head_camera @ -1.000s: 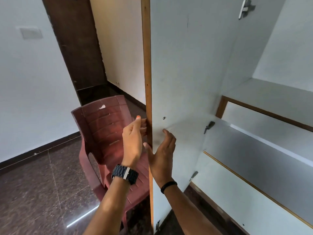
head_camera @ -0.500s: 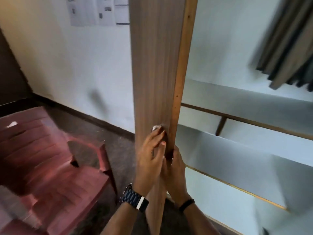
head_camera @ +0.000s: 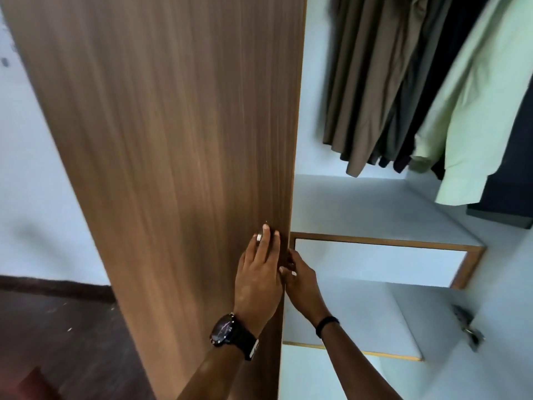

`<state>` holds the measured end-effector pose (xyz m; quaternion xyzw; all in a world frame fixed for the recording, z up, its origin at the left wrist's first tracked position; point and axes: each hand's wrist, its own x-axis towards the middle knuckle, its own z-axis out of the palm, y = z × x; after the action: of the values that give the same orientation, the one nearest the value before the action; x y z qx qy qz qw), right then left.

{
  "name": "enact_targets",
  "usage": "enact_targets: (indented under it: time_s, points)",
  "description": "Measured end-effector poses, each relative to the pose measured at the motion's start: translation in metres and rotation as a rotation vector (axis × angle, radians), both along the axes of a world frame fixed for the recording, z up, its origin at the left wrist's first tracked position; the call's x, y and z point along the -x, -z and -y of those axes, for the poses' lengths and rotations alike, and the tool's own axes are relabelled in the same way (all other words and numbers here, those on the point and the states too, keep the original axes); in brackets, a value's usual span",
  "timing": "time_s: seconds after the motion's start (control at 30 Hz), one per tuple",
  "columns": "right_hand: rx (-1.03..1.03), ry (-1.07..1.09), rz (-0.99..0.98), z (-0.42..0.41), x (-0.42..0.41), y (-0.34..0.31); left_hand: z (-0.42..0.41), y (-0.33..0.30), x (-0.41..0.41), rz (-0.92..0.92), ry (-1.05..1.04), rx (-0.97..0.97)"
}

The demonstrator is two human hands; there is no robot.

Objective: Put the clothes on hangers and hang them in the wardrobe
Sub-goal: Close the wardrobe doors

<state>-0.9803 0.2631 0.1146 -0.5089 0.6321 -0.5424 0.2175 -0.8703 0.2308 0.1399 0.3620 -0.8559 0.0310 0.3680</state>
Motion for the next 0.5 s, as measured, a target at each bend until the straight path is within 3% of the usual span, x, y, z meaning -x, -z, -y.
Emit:
enact_targets:
  time_s: [0.3,0.5]
  points:
    - [-0.029,0.214,-0.219,0.066,0.048,0.008,0.069,0.003,0.063,0.040,0.016,-0.007]
    - [-0.028,0.201,-0.241,0.071,0.052,0.014,0.078,0.021,0.074,-0.003,0.007,0.032]
